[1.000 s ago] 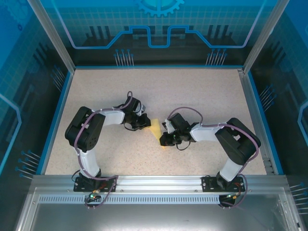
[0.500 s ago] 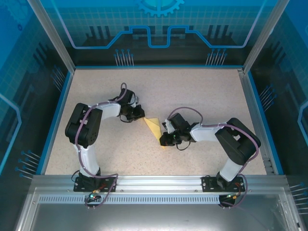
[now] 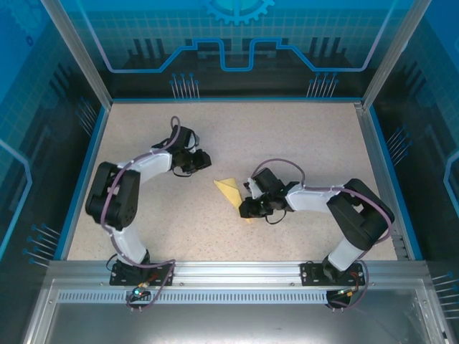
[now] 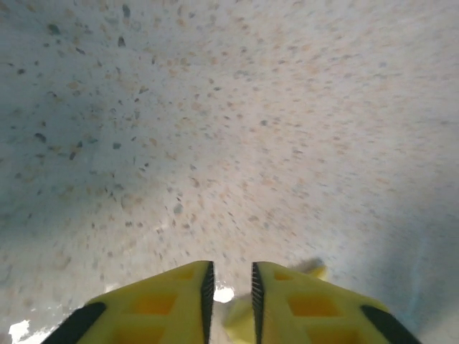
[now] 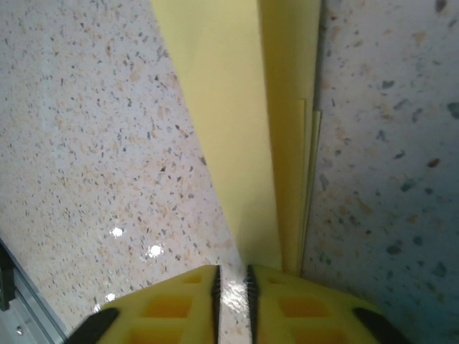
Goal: Fold a paper plane with a square sheet of paper (pick it up from the middle)
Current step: Turn over a paper plane at the center of the table.
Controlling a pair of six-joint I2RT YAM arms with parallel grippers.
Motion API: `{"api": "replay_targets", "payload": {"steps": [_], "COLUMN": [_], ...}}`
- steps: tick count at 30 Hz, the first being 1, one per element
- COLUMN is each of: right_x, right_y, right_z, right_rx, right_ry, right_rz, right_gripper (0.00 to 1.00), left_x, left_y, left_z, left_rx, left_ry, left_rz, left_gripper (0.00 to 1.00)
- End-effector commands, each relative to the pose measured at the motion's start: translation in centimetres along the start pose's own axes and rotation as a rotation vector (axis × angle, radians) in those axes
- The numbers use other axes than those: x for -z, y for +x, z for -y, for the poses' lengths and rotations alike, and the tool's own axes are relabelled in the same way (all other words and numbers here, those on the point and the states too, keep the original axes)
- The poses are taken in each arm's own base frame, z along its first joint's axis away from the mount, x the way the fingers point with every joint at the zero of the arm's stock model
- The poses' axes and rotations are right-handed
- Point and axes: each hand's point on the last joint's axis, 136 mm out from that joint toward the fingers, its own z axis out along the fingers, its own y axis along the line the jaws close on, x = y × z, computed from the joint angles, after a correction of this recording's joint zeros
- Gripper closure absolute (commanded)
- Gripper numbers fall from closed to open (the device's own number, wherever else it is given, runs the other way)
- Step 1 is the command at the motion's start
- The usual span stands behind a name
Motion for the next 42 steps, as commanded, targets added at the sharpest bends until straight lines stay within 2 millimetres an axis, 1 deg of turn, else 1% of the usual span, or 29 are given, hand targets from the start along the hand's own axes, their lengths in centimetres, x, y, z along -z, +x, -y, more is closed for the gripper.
{"api": "replay_targets", "payload": {"steps": [1,3,4,5,6,10,13,15,17,18,20,22,26,30,32,35,38,40,42], "right_x": [2.9,4.5,5.2,6.0,6.7,9.0,10.3,11.2,11.6,11.8,11.8,11.8,11.6,11.5,11.5,11.4,11.3,11.2,11.0], "right_y": [-2.9,-4.1,-4.6,-4.9,-5.2,-5.4,-5.0,-4.5,-3.9,-3.6,-3.1,-2.6,-2.0,-1.7,-1.6,-1.5,-1.4,-1.6,-1.6], "right_z": [-3.0,-3.7,-3.8,-3.5,-2.9,-0.3,1.7,3.5,5.2,6.0,6.9,7.7,8.2,8.4,8.4,8.7,8.7,8.6,8.6], "right_rx": [0.063,0.079,0.081,0.079,0.069,0.042,-0.005,-0.06,-0.112,-0.138,-0.172,-0.196,-0.209,-0.213,-0.213,-0.219,-0.224,-0.225,-0.231], "right_ry": [-0.017,-0.01,0.003,0.032,0.069,0.205,0.271,0.322,0.363,0.376,0.385,0.392,0.397,0.395,0.396,0.401,0.4,0.392,0.389], "right_rz": [0.107,0.172,0.2,0.225,0.25,0.336,0.38,0.408,0.423,0.429,0.427,0.422,0.41,0.404,0.4,0.397,0.394,0.397,0.394], "right_gripper": [0.69,0.61,0.56,0.51,0.45,0.33,0.28,0.23,0.2,0.19,0.19,0.19,0.19,0.19,0.19,0.19,0.19,0.19,0.19], "left_x": [2.3,2.9,3.2,3.4,3.6,4.0,3.5,2.9,2.4,2.0,1.3,0.6,-1.1,-2.1,-2.2,-1.8,-1.2,-0.7,-0.6], "left_y": [1.0,2.3,2.9,3.7,4.4,6.8,8.7,10.0,10.9,11.4,12.0,12.5,12.9,13.0,13.1,13.4,13.6,13.7,13.9], "left_z": [-0.6,-0.8,-0.7,-0.5,-0.4,0.5,1.4,2.1,3.0,3.4,4.2,4.5,5.3,5.1,5.0,4.8,5.6,5.6,5.3], "left_rx": [0.059,0.053,0.046,0.033,0.017,-0.005,0.016,0.034,0.029,0.022,0.003,-0.019,-0.043,-0.037,-0.028,-0.011,0.0,0.014,0.04], "left_ry": [-0.036,-0.06,-0.074,-0.09,-0.113,-0.165,-0.187,-0.207,-0.231,-0.249,-0.278,-0.328,-0.369,-0.406,-0.411,-0.409,-0.367,-0.356,-0.35], "left_rz": [0.03,0.029,0.03,0.03,0.031,0.036,0.018,0.001,-0.005,-0.008,-0.018,-0.028,-0.055,-0.075,-0.077,-0.081,-0.072,-0.058,-0.048], "left_gripper": [0.66,0.62,0.6,0.55,0.52,0.41,0.35,0.3,0.25,0.24,0.24,0.24,0.23,0.24,0.28,0.35,0.39,0.42,0.53]}}
